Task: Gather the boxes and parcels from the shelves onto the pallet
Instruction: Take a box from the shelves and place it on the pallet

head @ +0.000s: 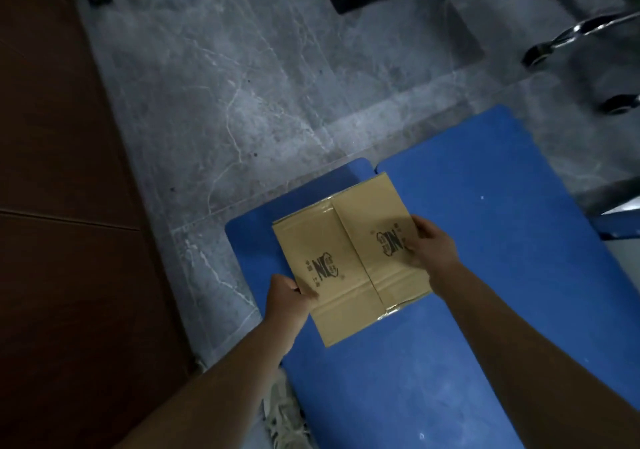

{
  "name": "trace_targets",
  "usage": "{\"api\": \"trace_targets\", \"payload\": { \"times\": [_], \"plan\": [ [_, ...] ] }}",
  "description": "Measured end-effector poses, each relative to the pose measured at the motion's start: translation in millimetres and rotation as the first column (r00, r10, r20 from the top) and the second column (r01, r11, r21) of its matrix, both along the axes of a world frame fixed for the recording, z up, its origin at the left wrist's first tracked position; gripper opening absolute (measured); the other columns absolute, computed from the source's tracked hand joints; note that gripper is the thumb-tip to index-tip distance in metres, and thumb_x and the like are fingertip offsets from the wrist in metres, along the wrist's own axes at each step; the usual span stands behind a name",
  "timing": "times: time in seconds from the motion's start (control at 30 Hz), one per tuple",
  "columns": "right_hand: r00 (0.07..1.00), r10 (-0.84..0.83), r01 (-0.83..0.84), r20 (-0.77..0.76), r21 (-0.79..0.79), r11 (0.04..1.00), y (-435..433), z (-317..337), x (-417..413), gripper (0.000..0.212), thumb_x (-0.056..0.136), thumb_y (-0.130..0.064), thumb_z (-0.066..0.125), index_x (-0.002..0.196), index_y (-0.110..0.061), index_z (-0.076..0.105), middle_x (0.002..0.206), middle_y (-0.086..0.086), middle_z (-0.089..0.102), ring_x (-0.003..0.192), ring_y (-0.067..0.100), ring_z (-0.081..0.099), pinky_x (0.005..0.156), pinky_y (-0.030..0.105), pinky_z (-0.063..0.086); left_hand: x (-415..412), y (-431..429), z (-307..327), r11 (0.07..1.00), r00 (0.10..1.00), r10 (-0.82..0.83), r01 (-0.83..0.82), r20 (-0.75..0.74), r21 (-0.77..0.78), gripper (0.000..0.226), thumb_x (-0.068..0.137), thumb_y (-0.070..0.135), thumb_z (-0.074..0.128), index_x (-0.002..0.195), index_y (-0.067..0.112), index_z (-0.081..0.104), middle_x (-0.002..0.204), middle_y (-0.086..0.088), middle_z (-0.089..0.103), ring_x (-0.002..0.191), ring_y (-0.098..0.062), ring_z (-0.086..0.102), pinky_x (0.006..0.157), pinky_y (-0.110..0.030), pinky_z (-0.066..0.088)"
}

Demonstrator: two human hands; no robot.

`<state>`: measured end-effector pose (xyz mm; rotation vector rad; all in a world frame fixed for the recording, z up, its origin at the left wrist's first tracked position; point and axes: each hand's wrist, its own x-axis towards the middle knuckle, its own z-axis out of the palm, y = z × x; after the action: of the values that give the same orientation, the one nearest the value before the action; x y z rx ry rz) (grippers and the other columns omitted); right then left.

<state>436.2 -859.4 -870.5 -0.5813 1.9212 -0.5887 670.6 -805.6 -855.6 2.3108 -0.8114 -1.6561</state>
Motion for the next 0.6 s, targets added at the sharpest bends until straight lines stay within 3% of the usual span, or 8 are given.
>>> {"api": "trace_targets", "payload": {
  "times": [0.1,0.17,0.2,0.23,0.3,0.4,0.5,0.6],
  "plan": [
    [0.994,0.102,-0.102,-0.044,-0.019,0.995,9,4,2,0.041,0.095,-0.018,0.052,0.136,-0.023,0.053,0.128,-0.002,0.059,0.116,0.019,0.058,0.093,0.029,0.047,-10,-4,12,0.996,0.999,-0.004,0.008,0.053,-0.084,0.026,0.075,-0.006,0.064,0.07,0.008,0.043,0.068,-0.011,0.032,0.063,-0.019,0.027,0.051,-0.028,0.028],
    [0.982,0.16,-0.161,-0.098,-0.002,0.987,18,18,3,0.05,0.095,-0.027,0.053,0.144,-0.023,0.043,0.143,0.001,0.048,0.131,0.023,0.047,0.108,0.038,0.039,-20,-6,31,0.985,0.988,0.054,-0.03,0.142,-0.168,0.016,0.077,-0.006,0.062,0.076,0.001,0.047,0.07,-0.019,0.043,0.059,-0.022,0.049,0.051,-0.029,0.045],
    [0.979,0.174,-0.176,-0.106,-0.003,0.984,24,29,2,0.054,0.093,-0.022,0.054,0.146,-0.023,0.04,0.147,0.001,0.044,0.133,0.023,0.044,0.11,0.038,0.037,-28,-7,45,0.976,0.984,0.078,-0.042,0.16,-0.214,0.017,0.08,-0.005,0.062,0.094,-0.006,0.053,0.087,-0.024,0.054,0.082,-0.027,0.063,0.067,-0.037,0.055],
    [0.978,0.184,-0.187,-0.103,-0.014,0.982,29,43,-1,0.058,0.091,-0.017,0.055,0.146,-0.024,0.04,0.149,0.001,0.042,0.134,0.022,0.043,0.11,0.035,0.036,-38,-8,60,0.97,0.986,0.068,-0.03,0.154,-0.239,0.032,0.084,-0.003,0.06,0.115,-0.005,0.051,0.108,-0.023,0.058,0.096,-0.032,0.063,0.082,-0.042,0.056],
    [0.974,0.209,-0.214,-0.089,-0.058,0.975,37,81,-11,0.058,0.09,-0.014,0.058,0.145,-0.023,0.042,0.149,0.002,0.042,0.135,0.021,0.042,0.109,0.033,0.036,-62,-12,102,0.96,0.99,-0.041,0.076,0.133,-0.27,0.046,0.092,0.003,0.054,0.136,0.008,0.042,0.126,-0.013,0.055,0.108,-0.029,0.059,0.088,-0.037,0.051],
    [0.961,0.259,-0.27,-0.092,-0.144,0.952,45,160,-39,0.055,0.091,-0.012,0.059,0.144,-0.019,0.044,0.148,0.005,0.044,0.13,0.021,0.046,0.104,0.03,0.04,-109,-18,179,0.9,0.969,-0.211,0.245,0.132,-0.36,0.048,0.094,0.008,0.05,0.14,0.013,0.039,0.128,-0.011,0.056,0.109,-0.028,0.058,0.088,-0.039,0.052],
    [0.967,0.247,-0.256,-0.069,-0.217,0.942,52,266,-82,0.053,0.092,-0.01,0.058,0.143,-0.018,0.045,0.145,0.008,0.047,0.108,0.029,0.06,0.071,0.024,0.046,-162,-15,281,0.832,0.949,-0.291,0.314,0.122,-0.457,0.046,0.096,0.014,0.05,0.141,0.016,0.039,0.118,-0.003,0.058,0.086,-0.018,0.057,0.068,-0.027,0.048],
    [0.982,0.168,-0.186,-0.082,-0.344,0.92,70,394,-136,0.051,0.09,-0.005,0.059,0.139,-0.015,0.05,0.143,0.011,0.047,0.116,0.029,0.058,0.073,0.025,0.045,-213,0,396,0.722,0.92,-0.36,0.38,0.154,-0.578,0.049,0.095,0.018,0.053,0.142,0.016,0.039,0.132,-0.006,0.053,0.092,-0.019,0.055,0.069,-0.018,0.04]
  ]
}}
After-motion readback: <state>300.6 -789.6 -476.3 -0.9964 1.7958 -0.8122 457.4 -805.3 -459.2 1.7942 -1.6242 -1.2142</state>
